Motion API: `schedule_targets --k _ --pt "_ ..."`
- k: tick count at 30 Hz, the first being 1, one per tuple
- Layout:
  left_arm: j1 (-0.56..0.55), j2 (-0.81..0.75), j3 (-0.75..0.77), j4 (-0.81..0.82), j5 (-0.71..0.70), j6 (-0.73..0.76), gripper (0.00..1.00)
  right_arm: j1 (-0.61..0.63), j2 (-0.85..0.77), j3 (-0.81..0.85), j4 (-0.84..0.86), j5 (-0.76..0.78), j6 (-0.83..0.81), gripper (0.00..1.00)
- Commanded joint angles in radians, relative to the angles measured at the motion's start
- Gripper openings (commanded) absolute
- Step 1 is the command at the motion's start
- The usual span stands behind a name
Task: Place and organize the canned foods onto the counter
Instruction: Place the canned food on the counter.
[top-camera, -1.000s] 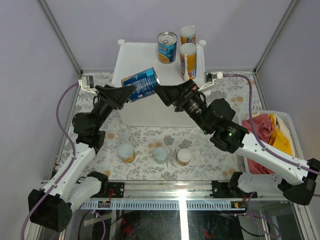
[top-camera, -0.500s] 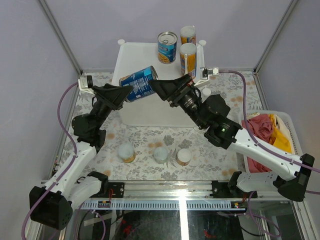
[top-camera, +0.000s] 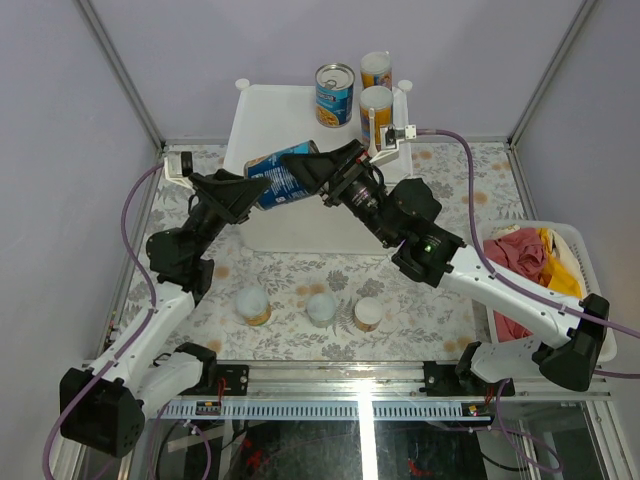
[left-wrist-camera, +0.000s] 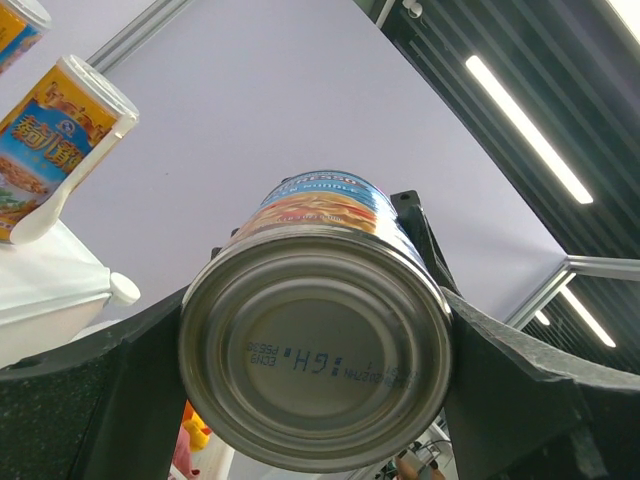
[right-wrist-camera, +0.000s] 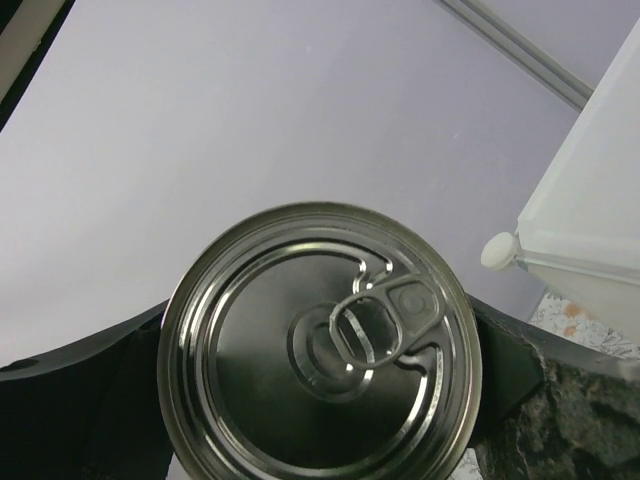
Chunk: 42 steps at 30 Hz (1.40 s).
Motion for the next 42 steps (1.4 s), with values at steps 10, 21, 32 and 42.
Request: schedule_targets --k 10,21,32,42 --pt "-0.029 -0.007 0.012 0.227 -0.053 -0.037 0.00 -0.010 0.011 0.052 0.091 -0.036 -0.058 0.61" --pt "-0.035 0.002 0.020 0.128 -0.046 -0.005 0.28 -0.038 0.042 0.137 0.024 -0.104 -0.122 0.00" --pt "-0.034 0.000 0.019 0.036 -0.050 0.023 0.64 -0.079 0.098 0.267 -0.037 -0.181 -0.193 0.00" --pt "-0.034 0.004 0.024 -0.023 -0.137 0.031 1.00 -0.101 0.130 0.329 -0.063 -0.231 -0.219 0.00"
